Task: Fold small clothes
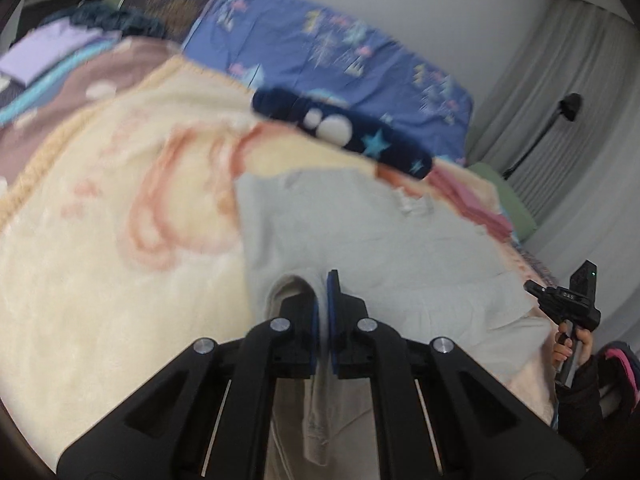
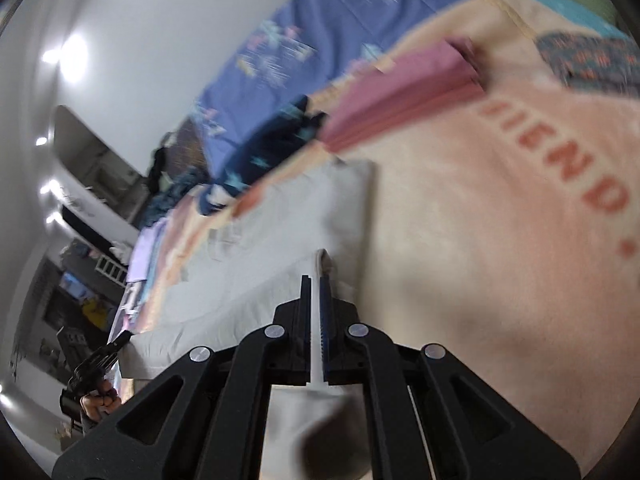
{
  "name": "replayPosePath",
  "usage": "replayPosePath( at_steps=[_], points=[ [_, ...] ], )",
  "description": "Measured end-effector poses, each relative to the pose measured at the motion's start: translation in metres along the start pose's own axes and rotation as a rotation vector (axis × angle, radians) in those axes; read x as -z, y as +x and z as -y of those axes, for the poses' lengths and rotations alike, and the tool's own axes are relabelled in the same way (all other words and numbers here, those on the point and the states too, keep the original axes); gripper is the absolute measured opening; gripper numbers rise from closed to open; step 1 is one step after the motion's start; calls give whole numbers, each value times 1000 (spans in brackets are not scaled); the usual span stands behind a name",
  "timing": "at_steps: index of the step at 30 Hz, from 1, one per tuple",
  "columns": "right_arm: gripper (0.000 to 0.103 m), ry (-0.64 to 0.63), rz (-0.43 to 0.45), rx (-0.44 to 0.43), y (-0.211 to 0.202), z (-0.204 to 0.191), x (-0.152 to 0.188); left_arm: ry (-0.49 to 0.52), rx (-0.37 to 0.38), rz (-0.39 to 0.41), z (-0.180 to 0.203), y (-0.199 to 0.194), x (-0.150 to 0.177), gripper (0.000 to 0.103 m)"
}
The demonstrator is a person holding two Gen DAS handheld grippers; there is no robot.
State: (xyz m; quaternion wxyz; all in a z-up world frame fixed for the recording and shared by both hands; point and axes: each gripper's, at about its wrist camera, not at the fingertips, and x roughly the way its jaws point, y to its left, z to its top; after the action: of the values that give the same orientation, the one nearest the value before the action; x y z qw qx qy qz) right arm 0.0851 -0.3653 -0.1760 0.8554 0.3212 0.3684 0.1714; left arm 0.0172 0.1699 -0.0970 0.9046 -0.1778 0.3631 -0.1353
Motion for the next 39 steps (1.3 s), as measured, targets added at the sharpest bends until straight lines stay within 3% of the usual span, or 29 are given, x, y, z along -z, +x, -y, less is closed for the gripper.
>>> replayPosePath(
  at_steps=[3, 5, 7, 8, 10, 12, 13, 18, 19, 20, 21, 24, 29, 31, 33, 34, 36, 39],
  points=[
    [4, 2, 0, -26, -7, 7, 10, -39, 12, -18, -12, 8, 7, 7],
    [6, -20, 5, -23, -17, 6, 13, -41, 3, -7, -15, 0, 8, 17],
    [6, -40, 12, -31, -29, 4, 15, -35, -2, 15, -17, -14, 9, 34],
    [7, -47, 18, -41, -35, 2, 15, -30, -2, 25, -18, -22, 11, 36],
    [14, -64, 22, -55, -43, -3, 14, -27, -1, 27, -20, -32, 15, 41],
    [28, -98, 16, -41, -44, -12, 14, -28, 5, 15, -20, -38, 22, 45],
    [28, -126, 6, -24, -42, -16, 14, -28, 5, 3, -19, -39, 25, 46],
    [28, -171, -34, 33, -23, -21, 22, 8, -38, -47, -15, -37, 44, 46],
    [27, -181, -33, 28, -22, -24, 23, 19, -54, -53, -14, -37, 46, 35],
    [19, -197, -30, 25, -22, -26, 24, 28, -65, -58, -13, -36, 45, 24],
    [12, -224, -29, 41, -22, -31, 24, 30, -74, -63, -13, -36, 44, 6],
    [8, -240, -7, 53, -26, -39, 19, 35, -99, -41, -9, -40, 34, 5],
    [8, -108, 69, -39, -40, -36, -13, 29, -60, 36, 2, -48, -5, 5],
    [8, -53, 103, -30, -38, -32, -32, 20, -52, 76, 6, -45, -28, 4],
    [0, -1, 132, 16, -28, -27, -51, 6, -78, 109, 7, -32, -54, 5],
    [0, 17, 140, 51, -23, -24, -57, -14, -92, 115, 2, -23, -63, 5],
    [11, 28, 132, 92, -15, -21, -62, -126, -61, 97, -22, 1, -75, 9],
    [18, -75, 107, 68, -18, -29, -48, -225, -37, 60, -46, 14, -66, 12]
  ],
)
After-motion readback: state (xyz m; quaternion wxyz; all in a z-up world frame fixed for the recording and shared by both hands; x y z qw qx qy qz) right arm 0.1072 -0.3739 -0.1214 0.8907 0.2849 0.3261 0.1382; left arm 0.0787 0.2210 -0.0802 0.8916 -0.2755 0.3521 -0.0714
